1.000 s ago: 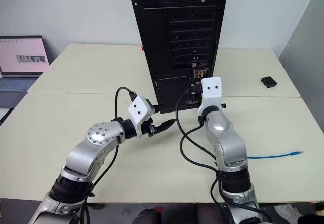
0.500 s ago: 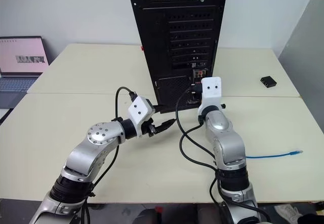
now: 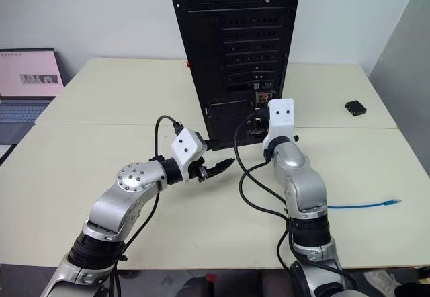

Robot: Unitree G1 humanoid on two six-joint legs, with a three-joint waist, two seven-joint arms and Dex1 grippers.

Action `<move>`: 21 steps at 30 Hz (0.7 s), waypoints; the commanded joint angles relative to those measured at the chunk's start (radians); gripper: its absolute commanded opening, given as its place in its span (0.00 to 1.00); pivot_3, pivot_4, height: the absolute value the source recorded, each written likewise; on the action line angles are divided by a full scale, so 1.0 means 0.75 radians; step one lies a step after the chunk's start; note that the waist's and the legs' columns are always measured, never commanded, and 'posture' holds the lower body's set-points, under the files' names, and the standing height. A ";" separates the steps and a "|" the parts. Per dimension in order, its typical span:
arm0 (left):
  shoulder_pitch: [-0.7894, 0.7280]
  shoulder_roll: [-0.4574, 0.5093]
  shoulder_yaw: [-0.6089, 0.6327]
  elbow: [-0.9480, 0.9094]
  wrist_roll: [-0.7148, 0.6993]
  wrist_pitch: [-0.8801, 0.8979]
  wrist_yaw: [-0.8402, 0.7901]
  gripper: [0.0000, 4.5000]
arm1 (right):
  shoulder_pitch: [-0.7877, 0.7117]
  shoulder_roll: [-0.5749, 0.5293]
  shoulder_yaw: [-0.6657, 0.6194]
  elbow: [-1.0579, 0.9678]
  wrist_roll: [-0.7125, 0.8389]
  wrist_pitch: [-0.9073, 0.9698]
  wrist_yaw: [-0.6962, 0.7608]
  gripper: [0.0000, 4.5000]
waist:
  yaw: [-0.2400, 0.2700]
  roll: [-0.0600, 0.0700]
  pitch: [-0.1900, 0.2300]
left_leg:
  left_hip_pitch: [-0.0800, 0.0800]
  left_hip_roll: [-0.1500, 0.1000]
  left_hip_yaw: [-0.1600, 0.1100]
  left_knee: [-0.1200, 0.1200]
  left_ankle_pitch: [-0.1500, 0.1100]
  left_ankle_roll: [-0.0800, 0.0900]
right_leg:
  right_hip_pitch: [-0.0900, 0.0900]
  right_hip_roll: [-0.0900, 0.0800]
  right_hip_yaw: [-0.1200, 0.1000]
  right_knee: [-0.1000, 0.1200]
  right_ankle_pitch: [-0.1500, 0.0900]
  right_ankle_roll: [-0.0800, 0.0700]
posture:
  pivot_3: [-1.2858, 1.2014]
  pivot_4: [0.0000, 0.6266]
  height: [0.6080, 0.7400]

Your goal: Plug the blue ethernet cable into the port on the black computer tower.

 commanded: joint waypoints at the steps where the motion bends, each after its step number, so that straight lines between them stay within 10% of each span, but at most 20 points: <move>1: -0.026 -0.008 0.021 -0.028 0.012 -0.034 -0.001 0.69 | -0.064 0.024 -0.004 0.008 0.023 -0.006 0.012 0.00 | -0.004 0.000 0.000 | 0.000 0.000 0.000 0.000 0.000 0.000 | 0.000 0.000 0.000 0.000 0.000 0.000 | 0.52 0.24 1.00; 18: -0.026 -0.015 0.025 -0.026 0.017 -0.035 0.003 0.69 | -0.085 0.018 -0.001 0.082 0.006 -0.052 0.032 0.00 | -0.034 0.000 0.000 | 0.002 0.001 0.003 0.000 0.000 0.000 | 0.000 0.001 0.003 0.001 0.000 0.000 | 0.52 0.24 1.00; 21: -0.026 -0.014 0.026 -0.024 0.019 -0.037 0.002 0.69 | -0.056 -0.002 0.002 0.040 0.004 -0.034 0.048 0.17 | -0.033 0.000 0.000 | 0.002 0.001 0.002 0.000 0.000 0.000 | 0.000 0.001 0.003 0.001 0.000 0.000 | 0.52 0.24 1.00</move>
